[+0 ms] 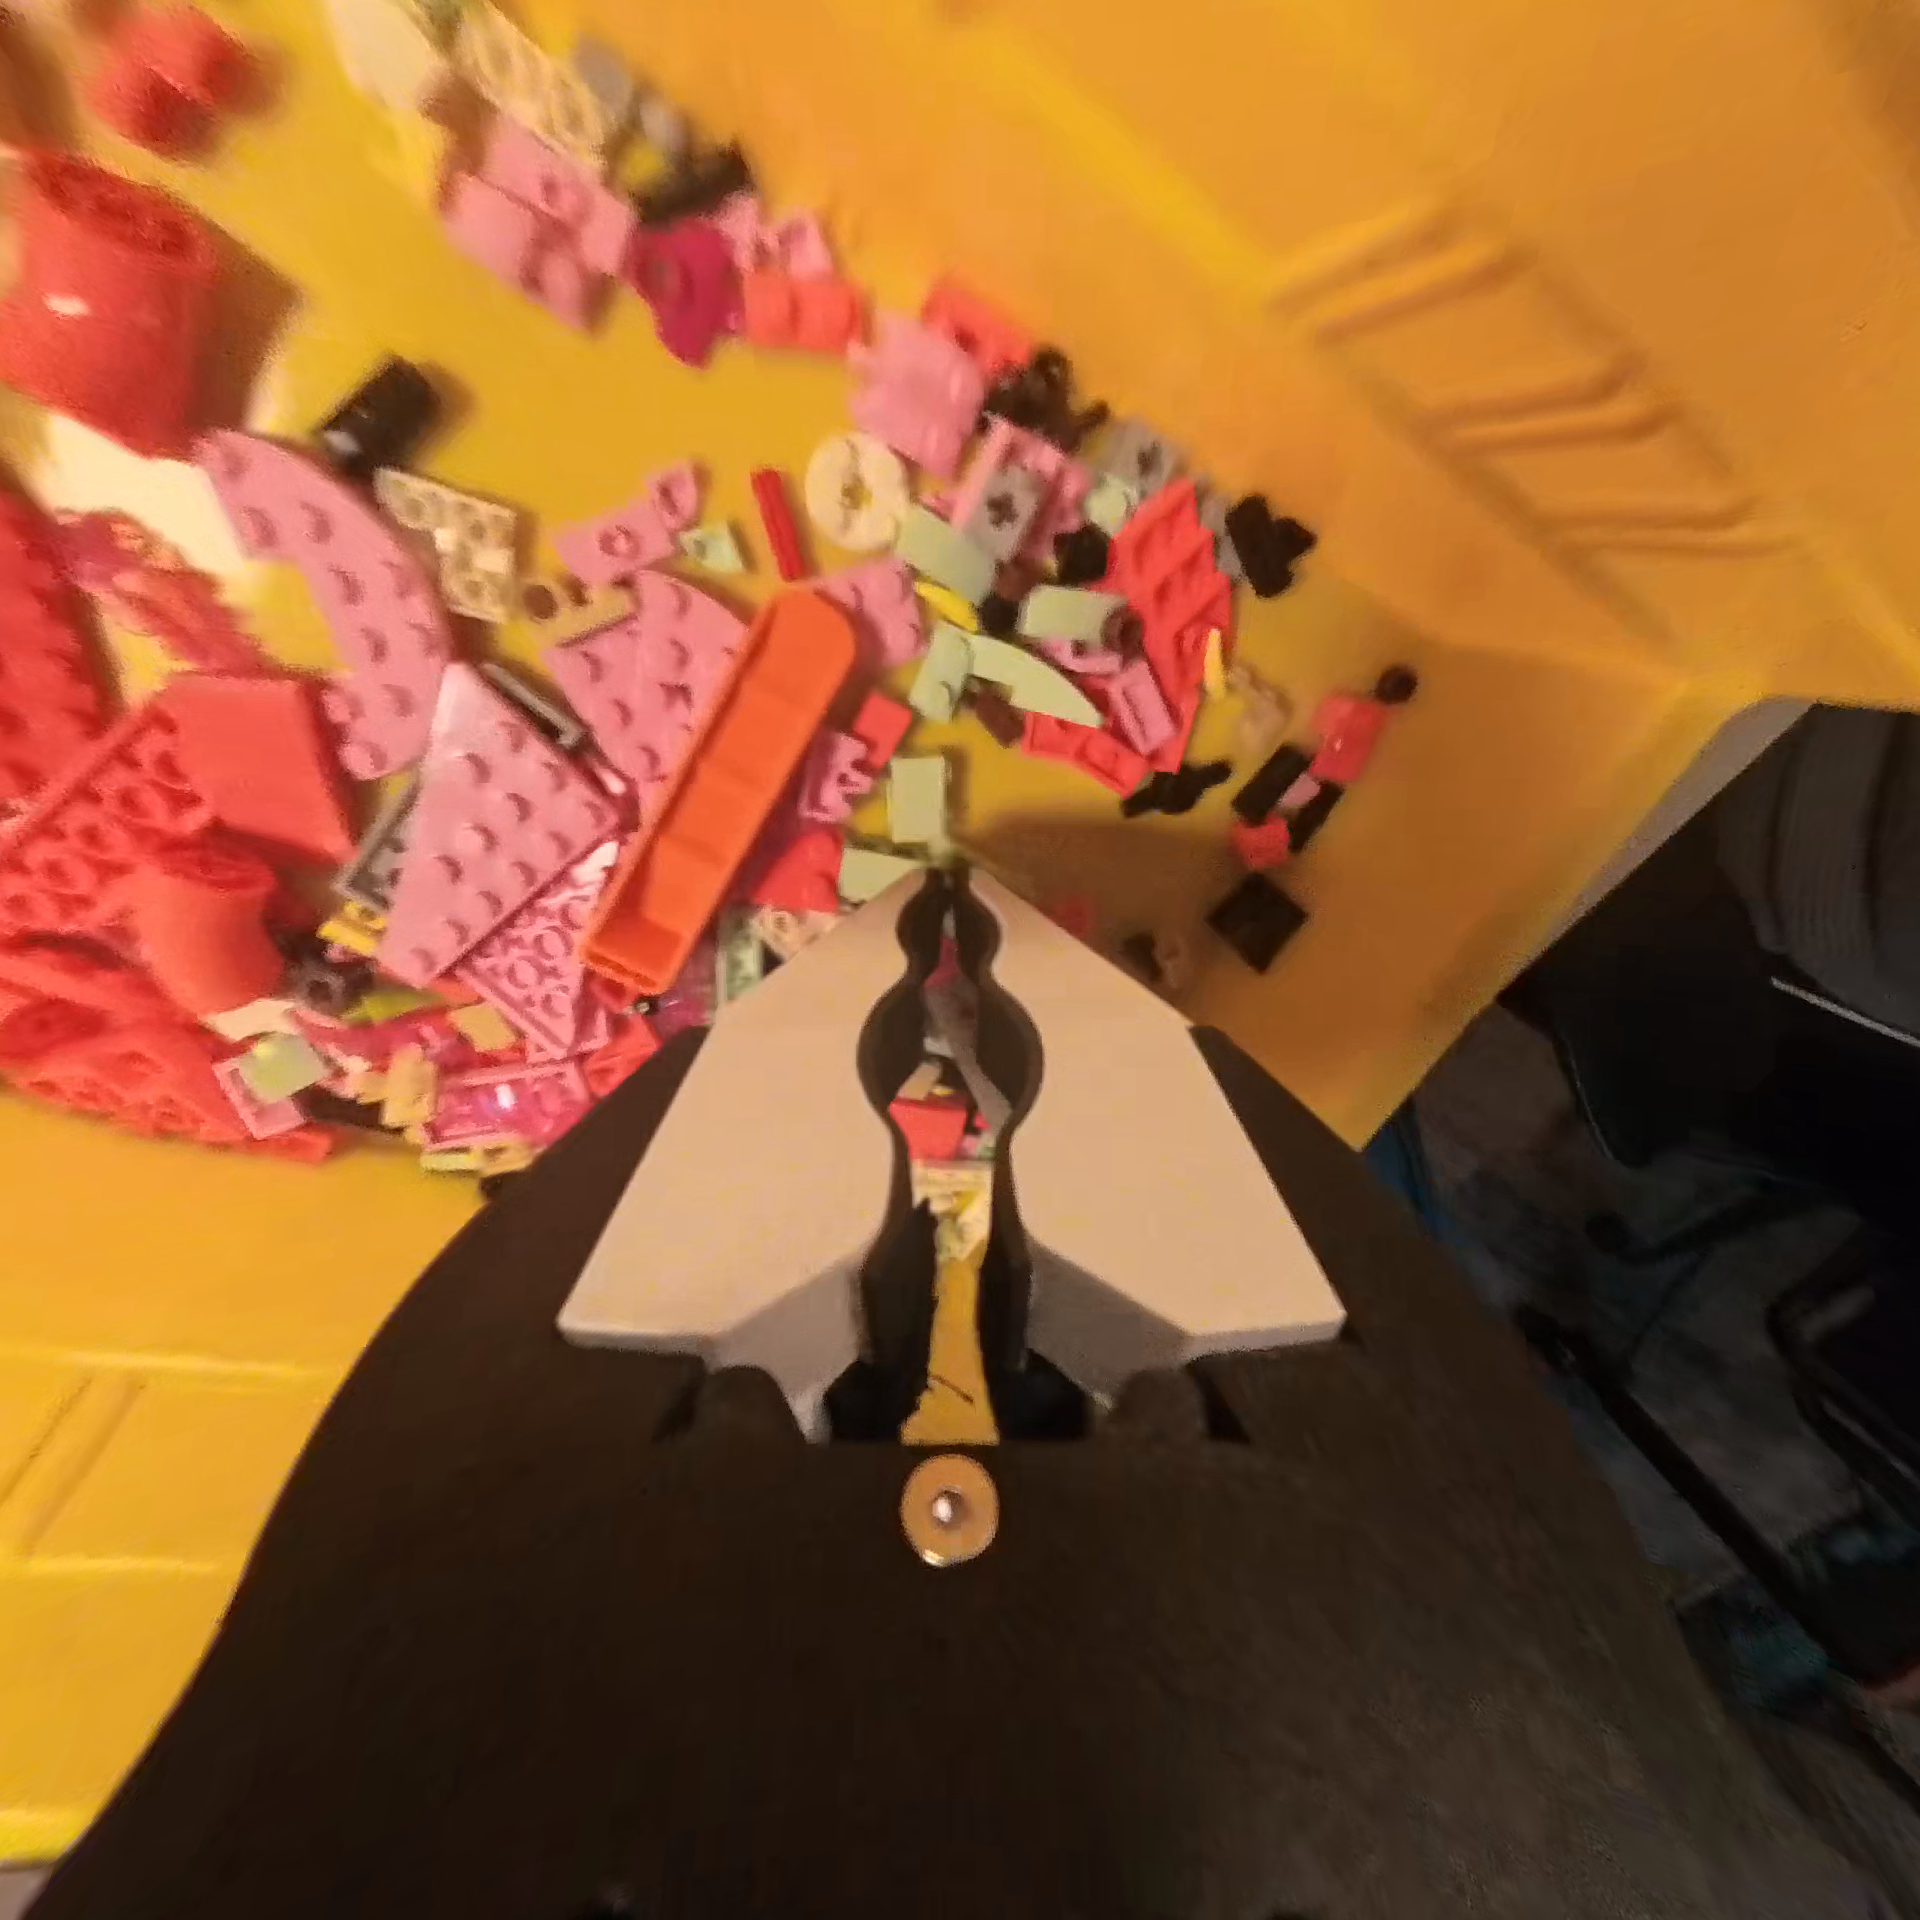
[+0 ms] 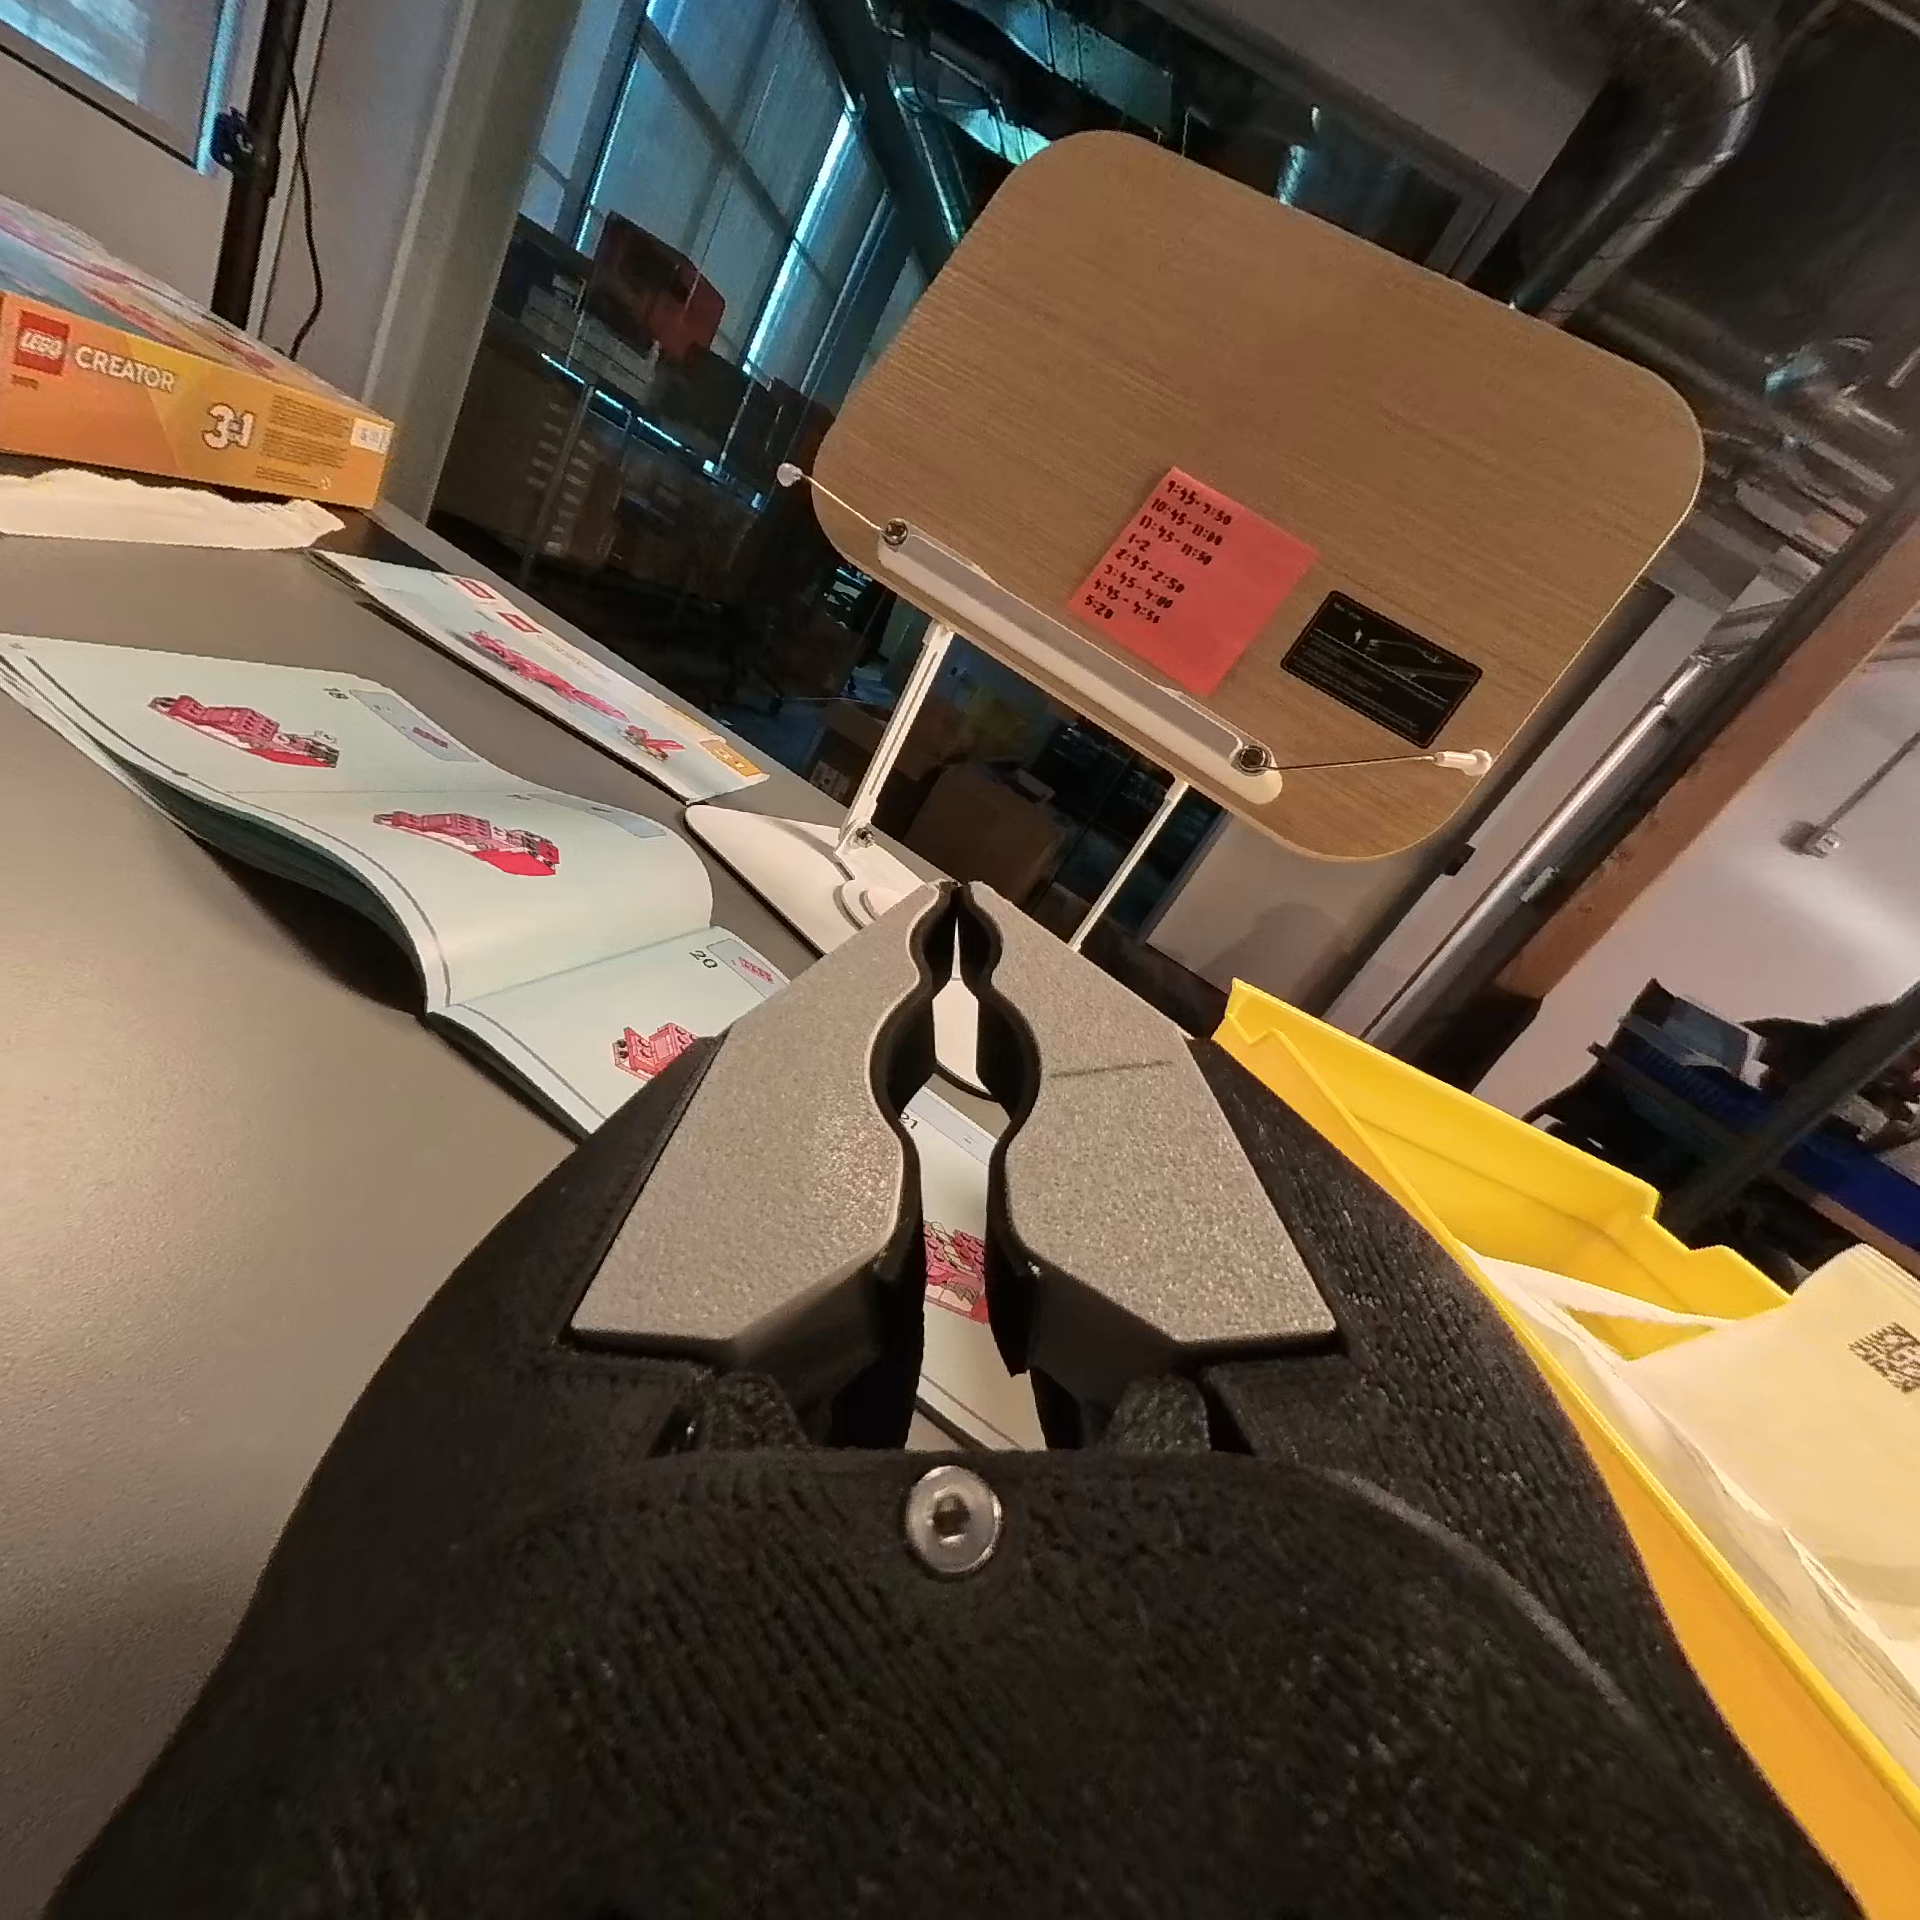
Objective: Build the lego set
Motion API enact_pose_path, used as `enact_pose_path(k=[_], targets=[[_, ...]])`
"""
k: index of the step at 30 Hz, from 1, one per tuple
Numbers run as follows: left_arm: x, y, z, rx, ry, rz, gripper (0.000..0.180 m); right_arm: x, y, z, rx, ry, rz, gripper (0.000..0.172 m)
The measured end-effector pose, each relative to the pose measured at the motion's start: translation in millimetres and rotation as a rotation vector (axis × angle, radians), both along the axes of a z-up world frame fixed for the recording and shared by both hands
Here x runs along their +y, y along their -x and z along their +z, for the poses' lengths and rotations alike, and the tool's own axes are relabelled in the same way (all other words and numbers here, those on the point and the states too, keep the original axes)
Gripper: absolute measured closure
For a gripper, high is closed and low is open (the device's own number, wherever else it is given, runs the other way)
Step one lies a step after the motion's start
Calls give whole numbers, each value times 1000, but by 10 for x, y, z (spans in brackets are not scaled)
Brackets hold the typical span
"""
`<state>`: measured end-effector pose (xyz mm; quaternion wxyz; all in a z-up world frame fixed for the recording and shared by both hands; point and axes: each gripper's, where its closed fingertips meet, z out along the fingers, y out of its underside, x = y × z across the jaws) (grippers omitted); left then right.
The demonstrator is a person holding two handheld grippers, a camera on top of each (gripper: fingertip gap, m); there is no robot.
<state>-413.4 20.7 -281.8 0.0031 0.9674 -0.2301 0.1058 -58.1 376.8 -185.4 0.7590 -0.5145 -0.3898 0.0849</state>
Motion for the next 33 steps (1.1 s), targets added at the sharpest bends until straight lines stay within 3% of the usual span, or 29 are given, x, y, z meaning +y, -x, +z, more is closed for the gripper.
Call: enact_pose_path(k=[4,10,13,18,22,24,27,31,33], targets=[[-28,298,23,135,59,130,164,-5,0,5,5,2,5,172],[-118,335,21,176,123,153,156,-17,7,11,8,2,15,172],[13,295,-20,140,61,144,152,-21,7,12,9,2,18,172],[529,255,136,112,-261,211,151,-17,4,14,12,4,17,172],[544,524,226,222,-277,332,143,-19,9,14,10,4,19,172],[501,571,214,201,-238,378,142,-19,11,14,9,3,19,172],[442,595,215,158,-198,371,161,-21,12,13,8,2,19,172],[385,344,245,-39,-141,363,159,-26,22,8,3,2,23,172],[349,313,220,-39,-114,378,153,-29,26,6,1,2,24,172]])
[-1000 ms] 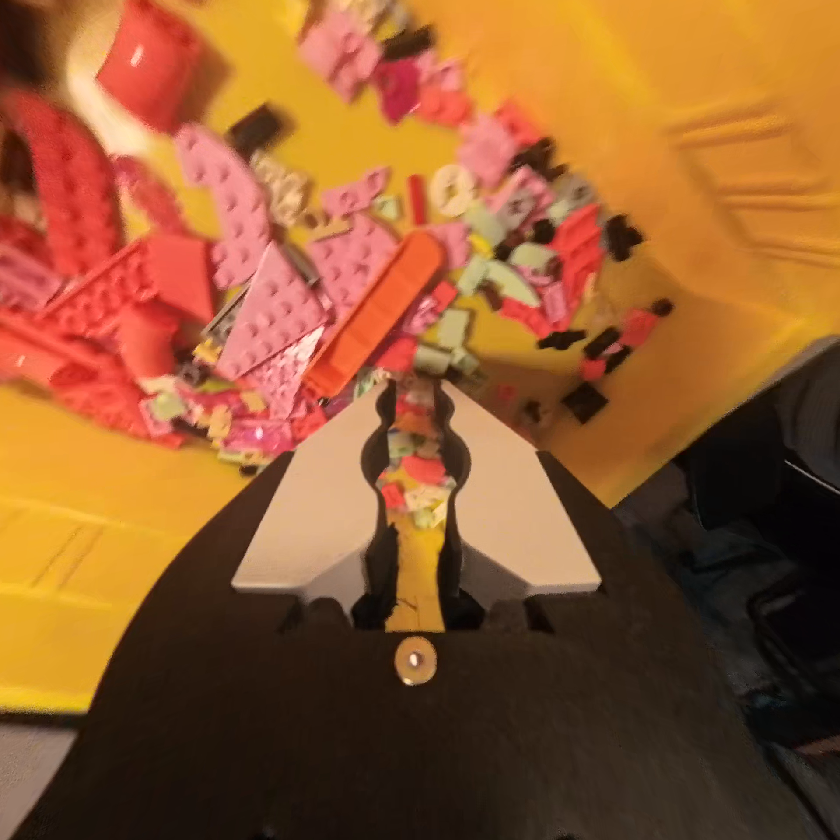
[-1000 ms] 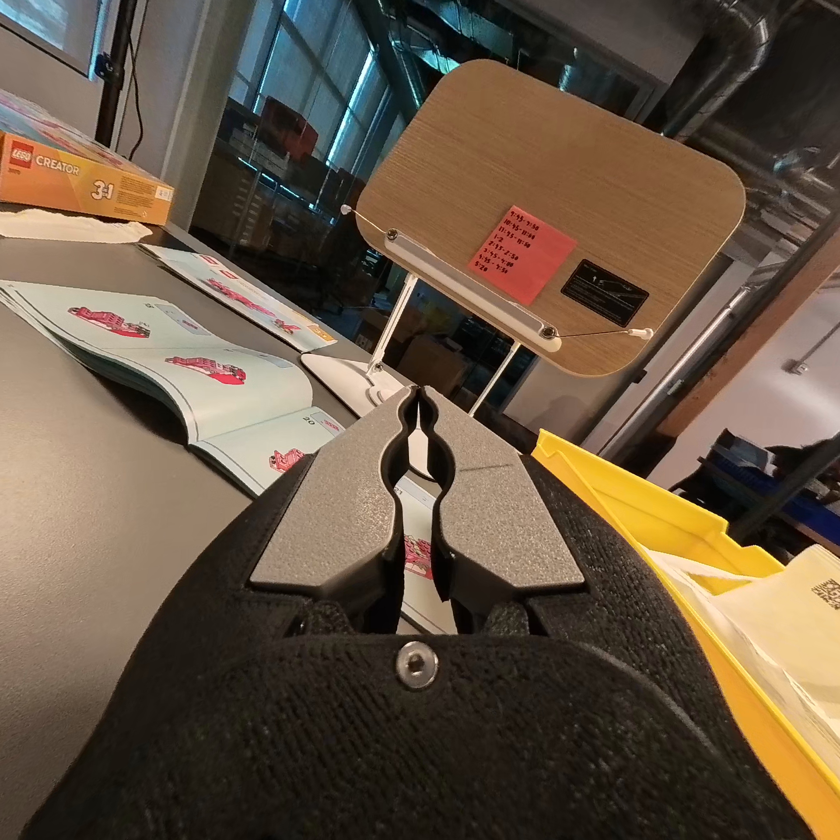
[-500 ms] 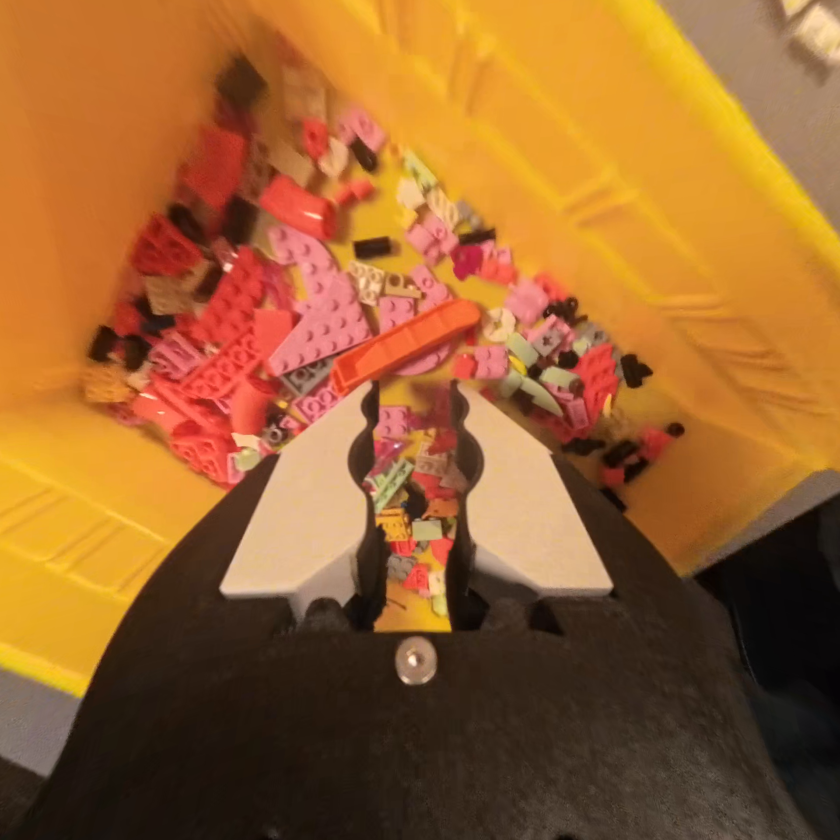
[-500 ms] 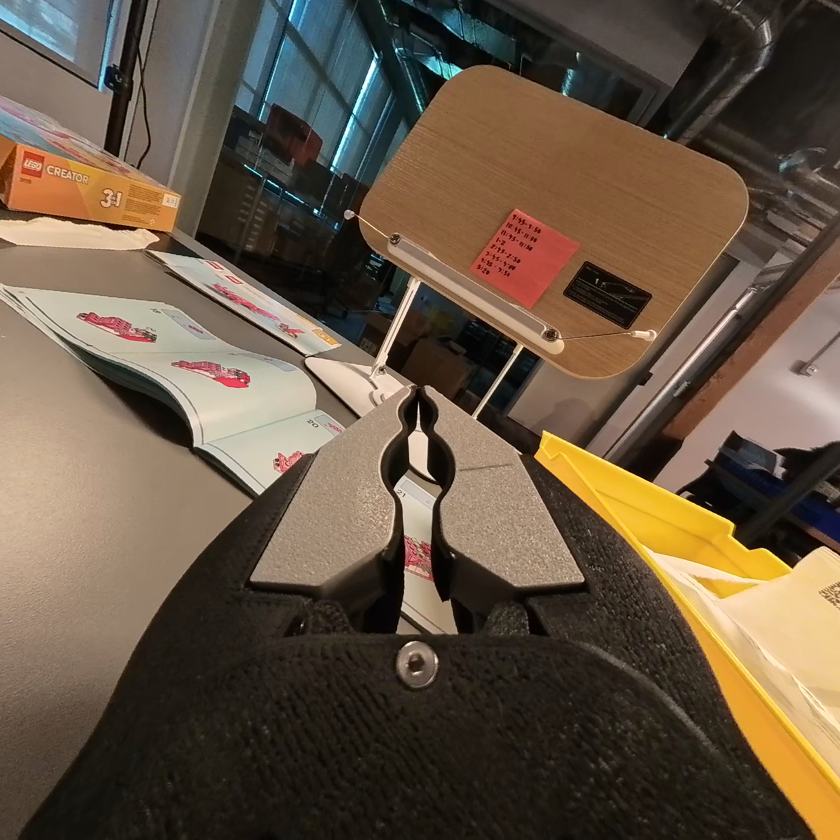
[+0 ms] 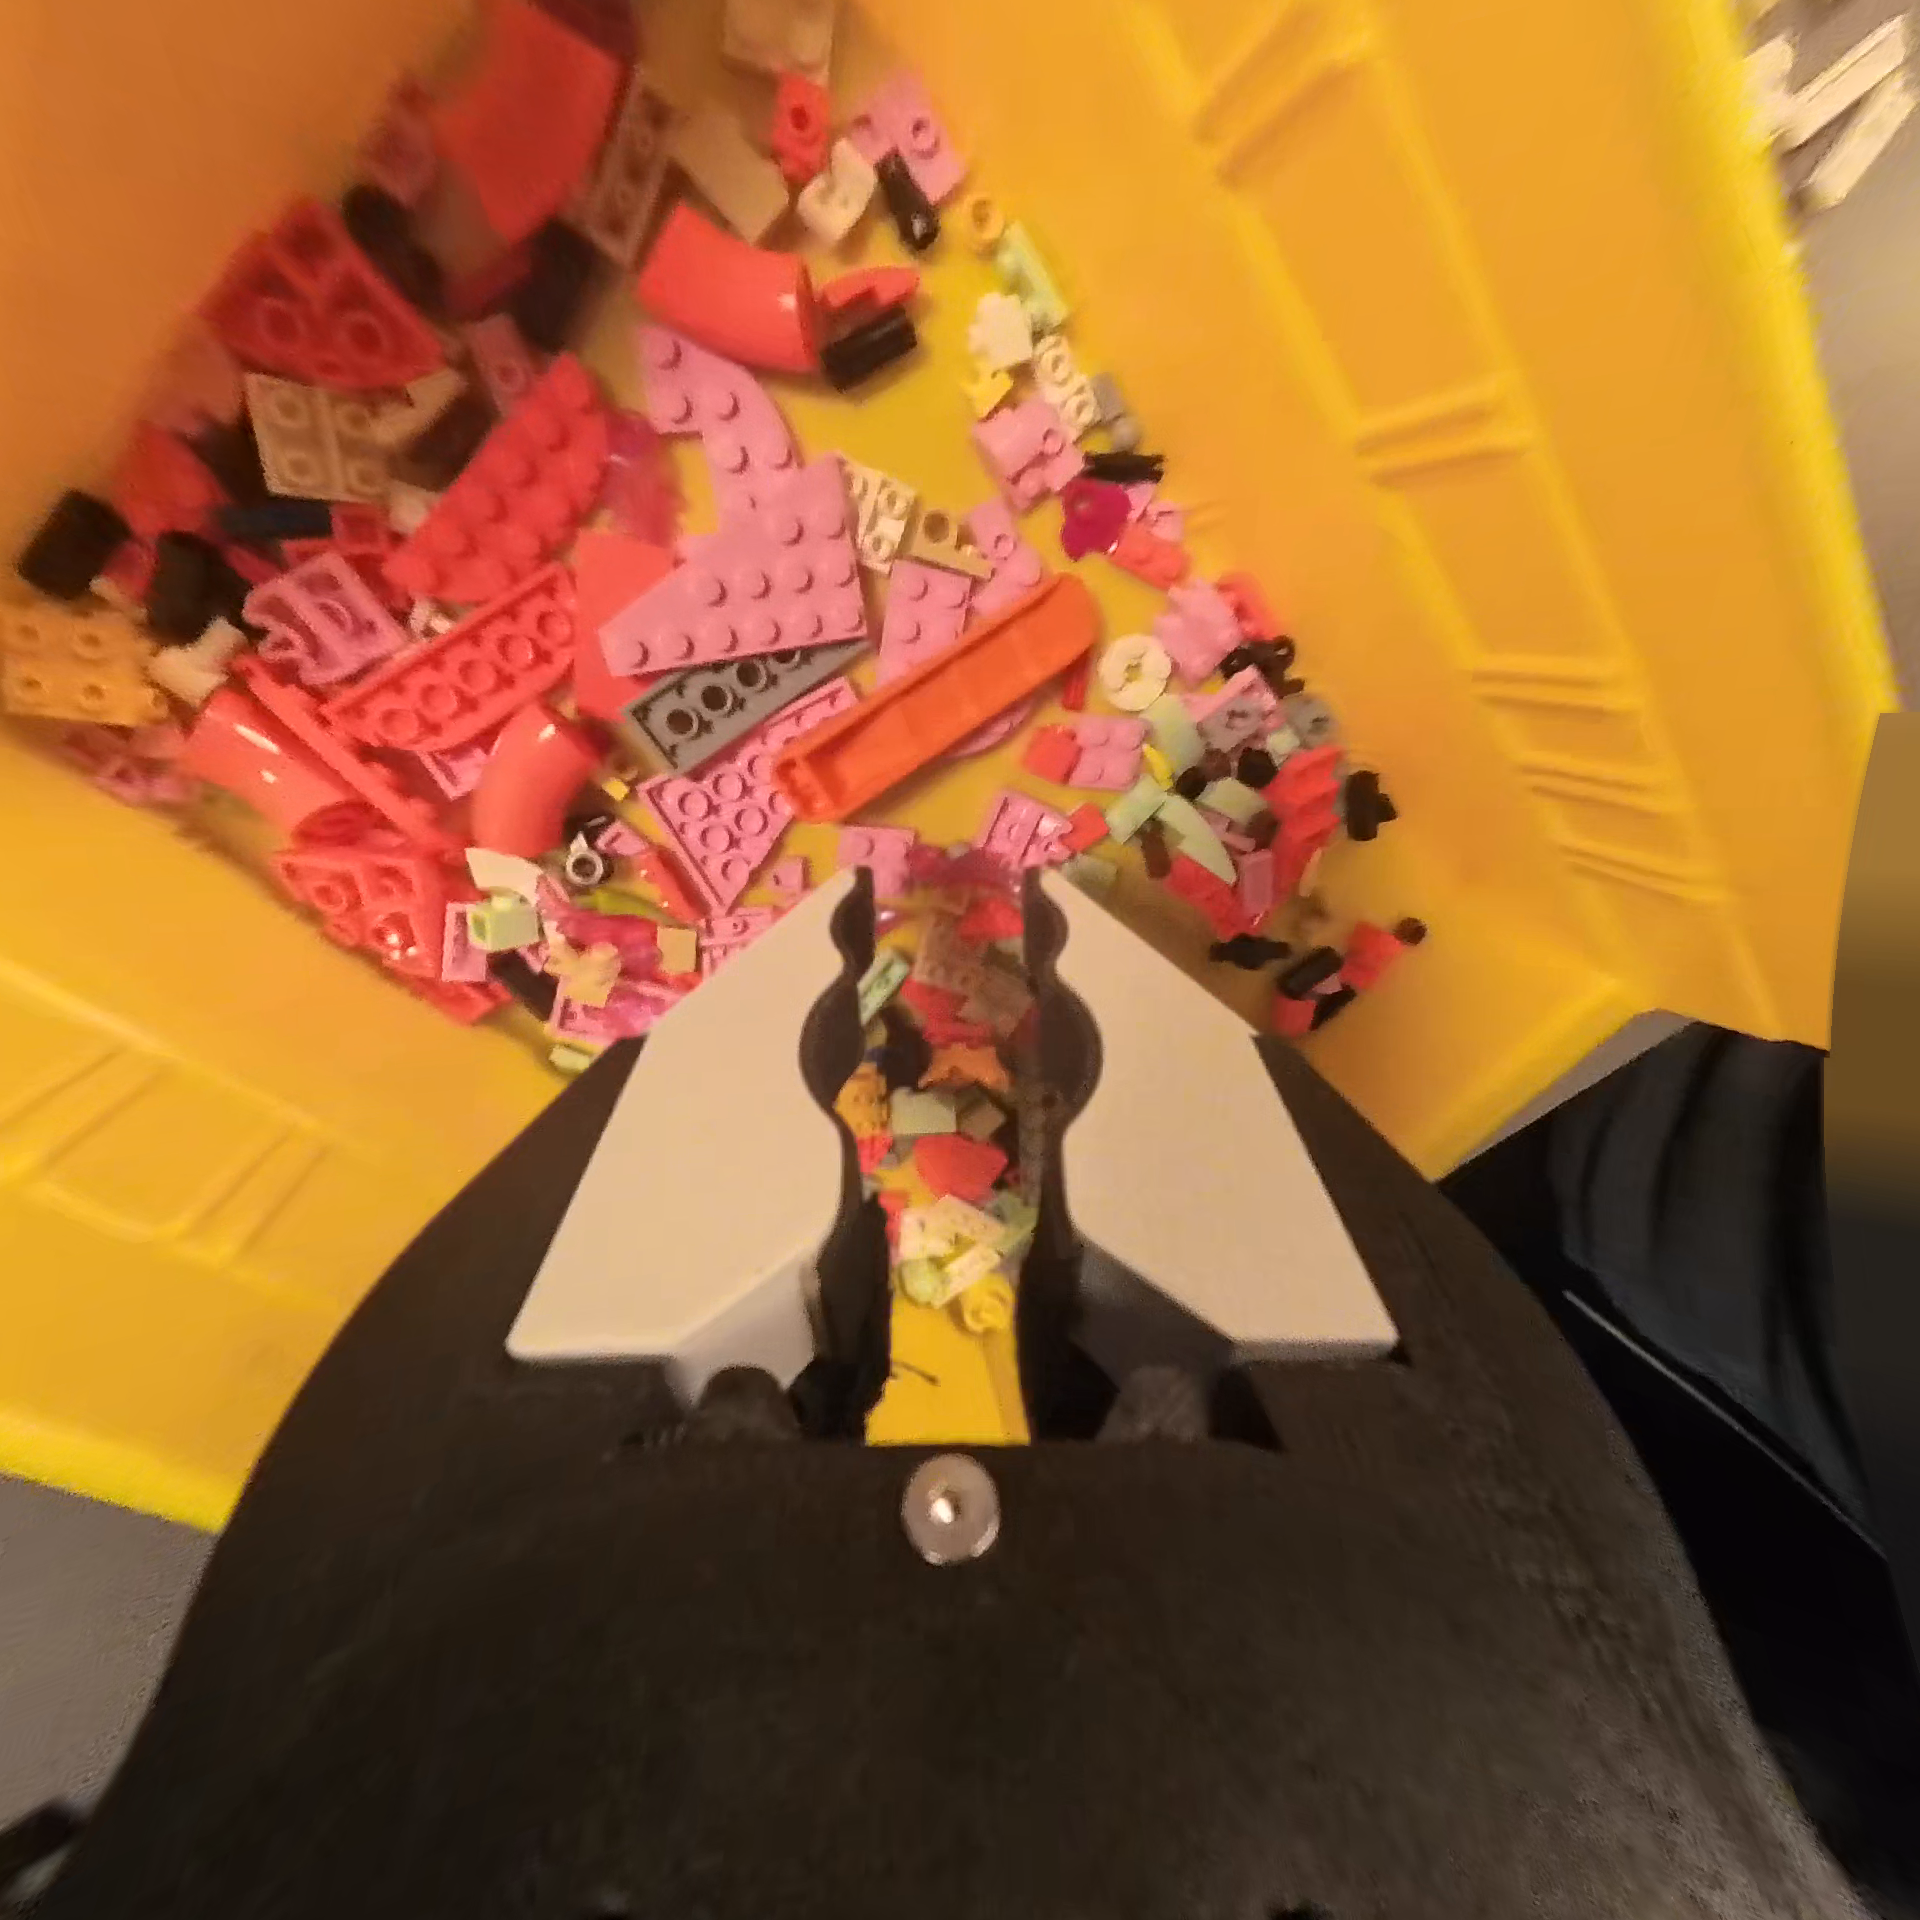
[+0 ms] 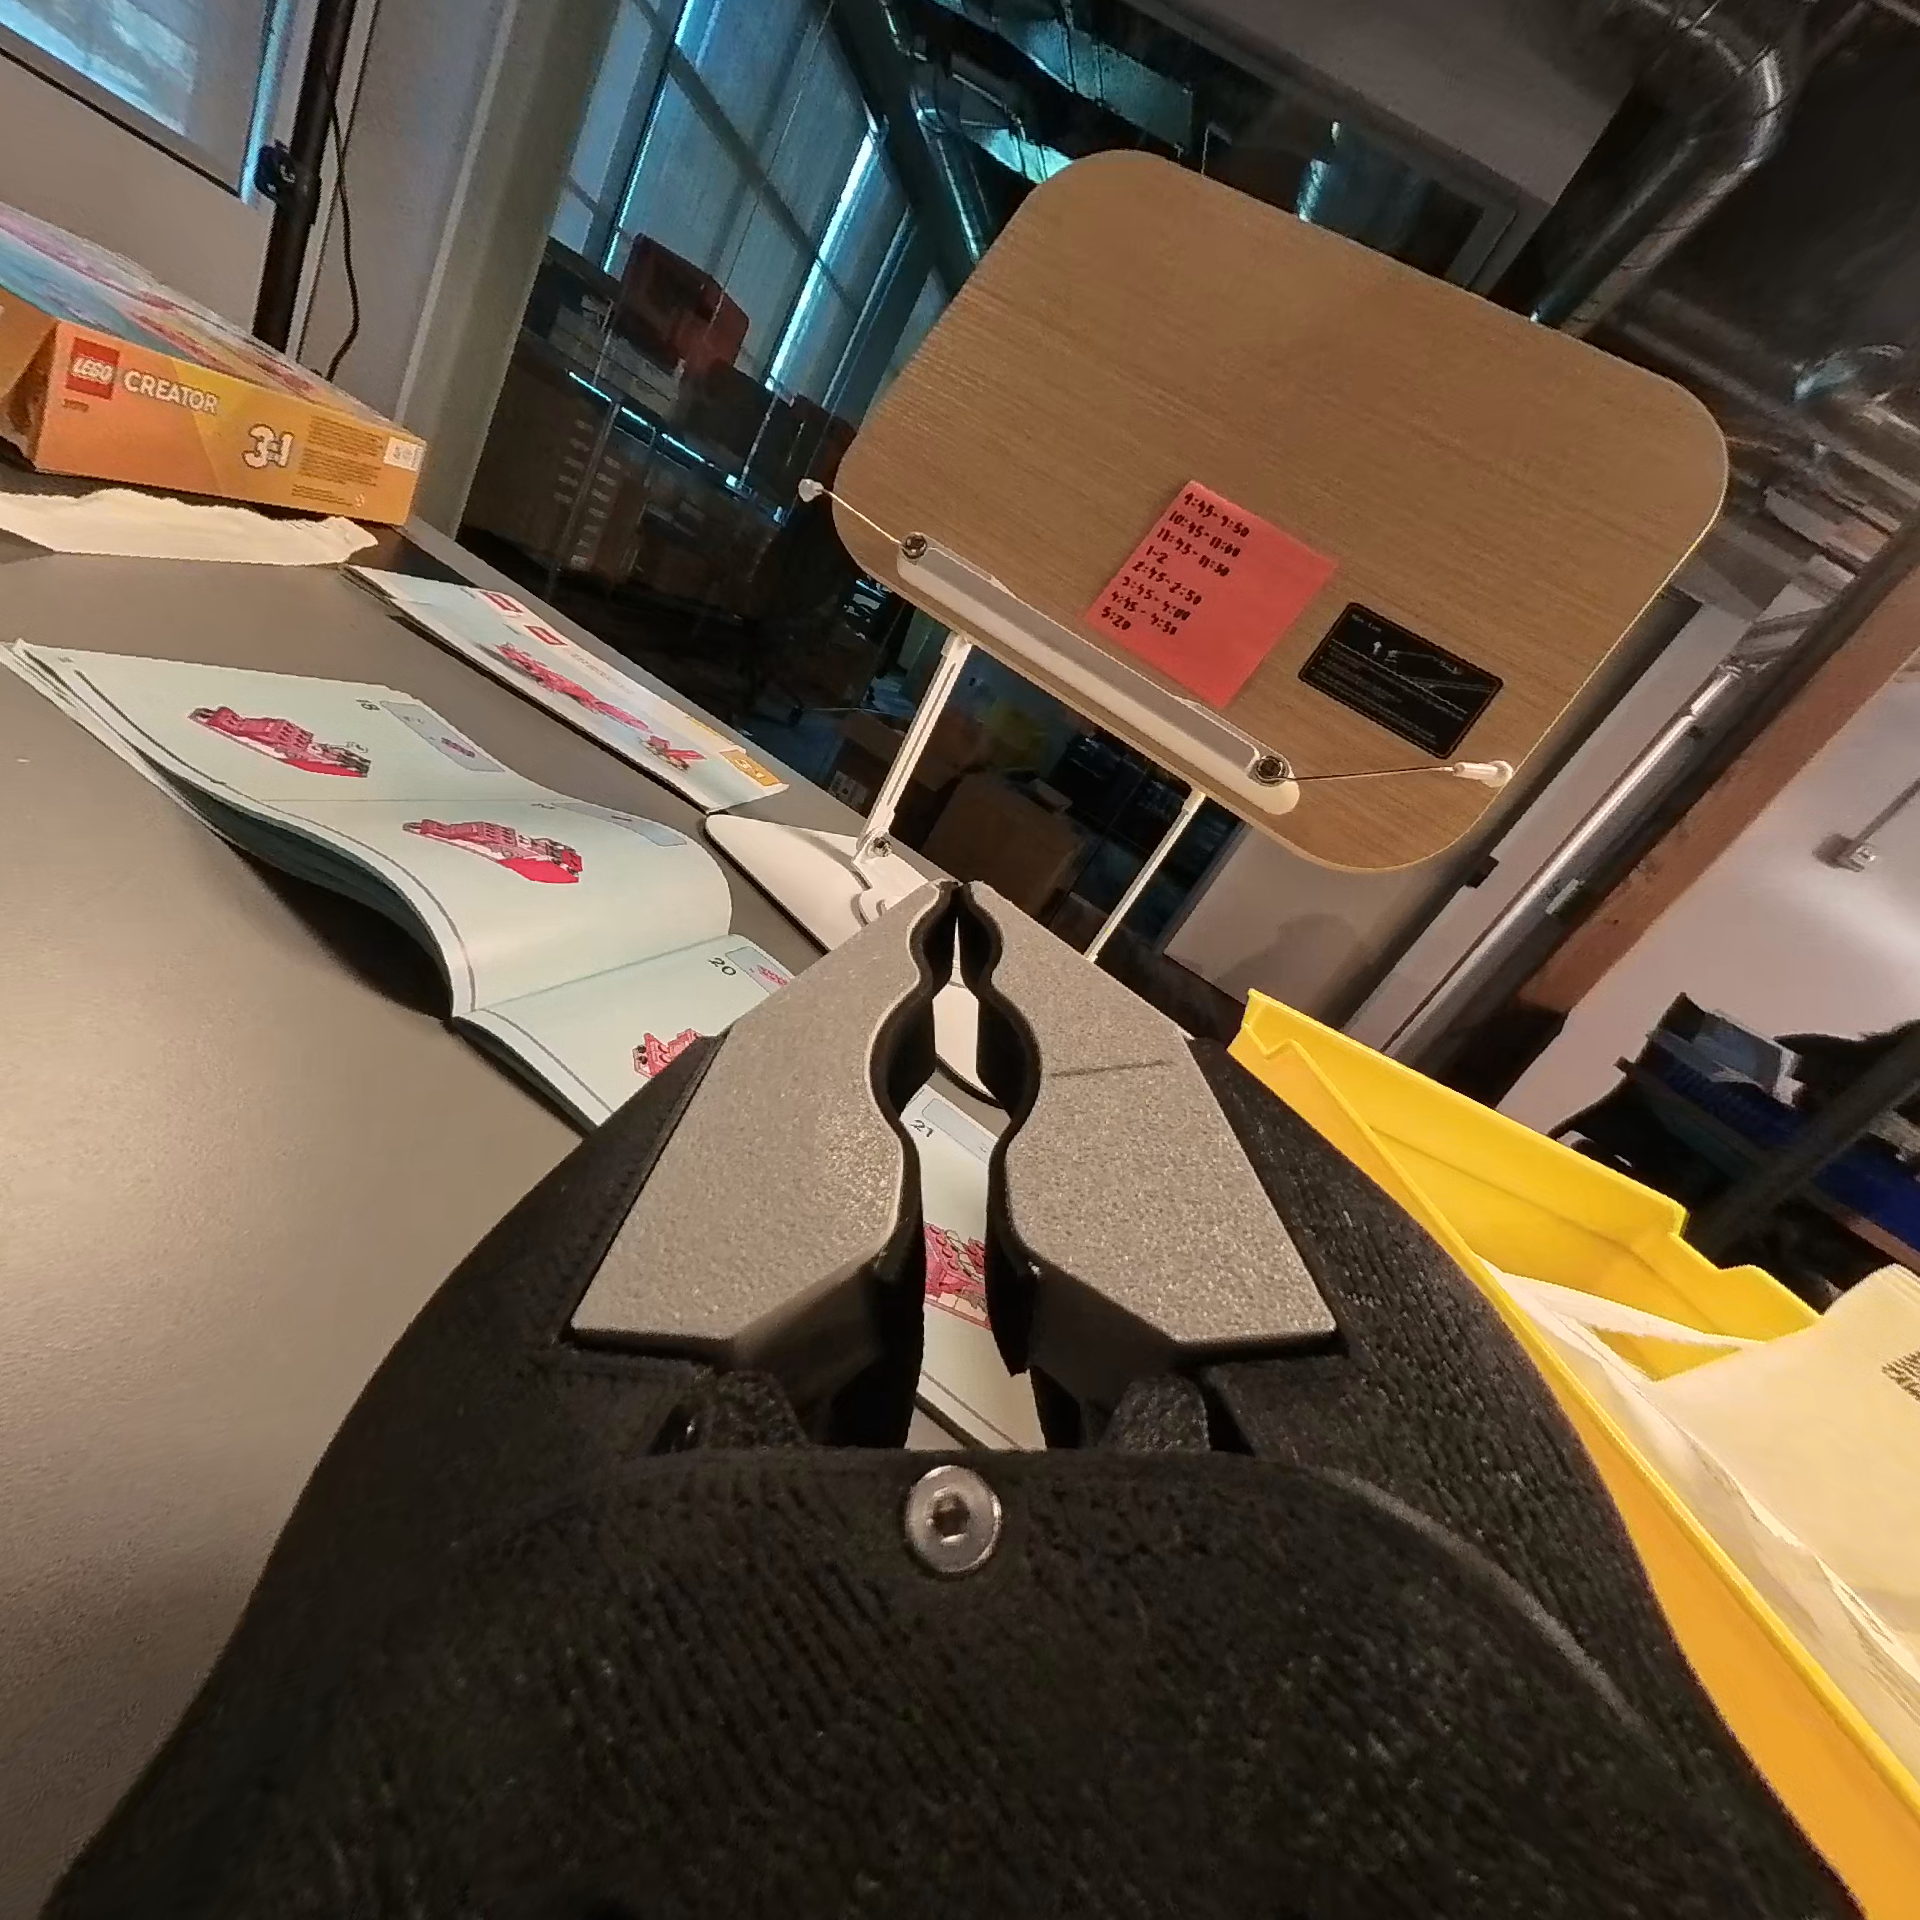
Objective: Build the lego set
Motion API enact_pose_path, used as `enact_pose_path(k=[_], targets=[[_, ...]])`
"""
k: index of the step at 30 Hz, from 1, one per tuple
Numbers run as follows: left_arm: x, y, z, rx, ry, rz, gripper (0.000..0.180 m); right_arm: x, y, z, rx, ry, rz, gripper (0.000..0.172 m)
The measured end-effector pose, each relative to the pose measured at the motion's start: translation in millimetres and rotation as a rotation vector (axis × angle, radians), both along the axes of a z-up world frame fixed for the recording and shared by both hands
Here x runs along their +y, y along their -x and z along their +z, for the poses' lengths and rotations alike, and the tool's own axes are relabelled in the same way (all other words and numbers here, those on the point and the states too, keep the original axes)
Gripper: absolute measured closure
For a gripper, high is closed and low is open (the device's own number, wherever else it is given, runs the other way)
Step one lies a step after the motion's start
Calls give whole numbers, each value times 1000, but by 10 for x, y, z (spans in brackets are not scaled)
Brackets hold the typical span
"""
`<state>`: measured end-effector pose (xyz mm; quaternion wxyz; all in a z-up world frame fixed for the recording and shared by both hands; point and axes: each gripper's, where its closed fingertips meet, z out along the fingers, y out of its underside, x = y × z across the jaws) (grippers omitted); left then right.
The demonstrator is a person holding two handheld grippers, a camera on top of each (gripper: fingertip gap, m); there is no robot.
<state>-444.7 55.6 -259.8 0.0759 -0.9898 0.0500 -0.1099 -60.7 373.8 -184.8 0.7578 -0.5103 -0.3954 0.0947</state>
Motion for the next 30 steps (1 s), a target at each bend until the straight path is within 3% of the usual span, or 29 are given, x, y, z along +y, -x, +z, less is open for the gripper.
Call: enact_pose_path(k=[5,6,10,13,15,17,19,22,26,30], targets=[[-202,-110,-157,44,126,-97,128,0,4,-5,7,12,7,172],[-223,-133,-184,51,140,-119,129,6,0,-7,17,24,11,172],[-229,-128,-226,115,149,-196,166,48,-54,8,61,60,8,172],[-130,-359,-78,-70,72,-218,165,51,-67,15,73,65,9,172],[86,-249,67,-89,-41,-143,151,43,-57,14,67,61,12,172],[358,102,199,5,-165,-1,141,34,-45,12,60,55,15,172],[518,514,281,152,-217,136,142,30,-38,9,55,52,16,172],[482,882,213,321,-94,193,152,30,-39,10,56,52,16,172],[283,1096,38,516,148,121,174,31,-42,11,61,56,20,172],[64,1076,-143,532,355,85,180,25,-37,12,61,54,24,172]])
